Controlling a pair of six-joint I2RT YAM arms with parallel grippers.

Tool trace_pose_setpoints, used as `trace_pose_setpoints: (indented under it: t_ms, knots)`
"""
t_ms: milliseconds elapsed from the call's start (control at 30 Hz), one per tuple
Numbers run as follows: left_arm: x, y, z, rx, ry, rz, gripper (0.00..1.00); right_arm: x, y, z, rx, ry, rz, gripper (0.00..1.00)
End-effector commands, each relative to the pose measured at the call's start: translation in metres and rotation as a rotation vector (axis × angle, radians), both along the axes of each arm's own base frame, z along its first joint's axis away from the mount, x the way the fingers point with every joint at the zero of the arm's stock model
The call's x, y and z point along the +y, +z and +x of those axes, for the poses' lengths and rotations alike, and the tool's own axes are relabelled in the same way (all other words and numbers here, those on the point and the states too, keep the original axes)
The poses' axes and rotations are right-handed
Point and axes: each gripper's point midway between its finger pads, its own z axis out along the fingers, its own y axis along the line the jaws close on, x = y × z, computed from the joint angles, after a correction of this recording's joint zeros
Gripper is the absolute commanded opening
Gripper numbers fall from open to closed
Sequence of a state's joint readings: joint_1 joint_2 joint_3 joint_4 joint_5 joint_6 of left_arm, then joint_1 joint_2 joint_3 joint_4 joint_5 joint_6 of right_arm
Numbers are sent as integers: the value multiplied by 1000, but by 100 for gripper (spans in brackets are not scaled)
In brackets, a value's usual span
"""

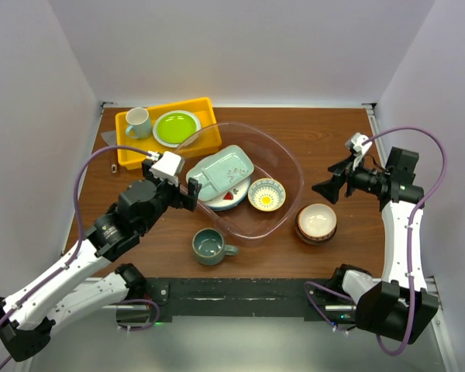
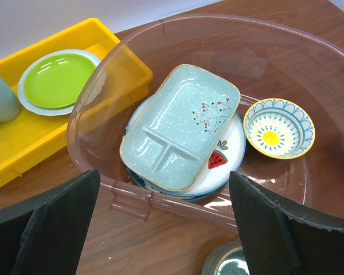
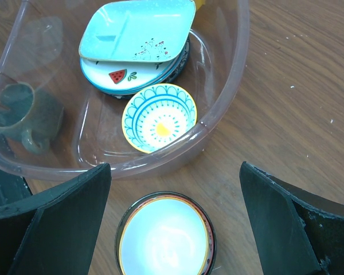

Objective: Place the mixed dishes into the plastic bin
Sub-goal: Pick up the bowl from the center of the board.

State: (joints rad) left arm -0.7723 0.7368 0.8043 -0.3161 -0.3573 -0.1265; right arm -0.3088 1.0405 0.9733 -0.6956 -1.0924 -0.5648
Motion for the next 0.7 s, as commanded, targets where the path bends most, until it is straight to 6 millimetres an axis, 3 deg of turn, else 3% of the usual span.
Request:
trace_pose_setpoints:
  t_ms: [0, 667]
  knots:
    - [5, 9, 3, -39, 22, -7, 100, 4, 4, -4, -29, 31, 8, 98]
    - [5, 8, 3, -39, 24, -7, 100, 7, 2, -7, -30, 57, 19, 98]
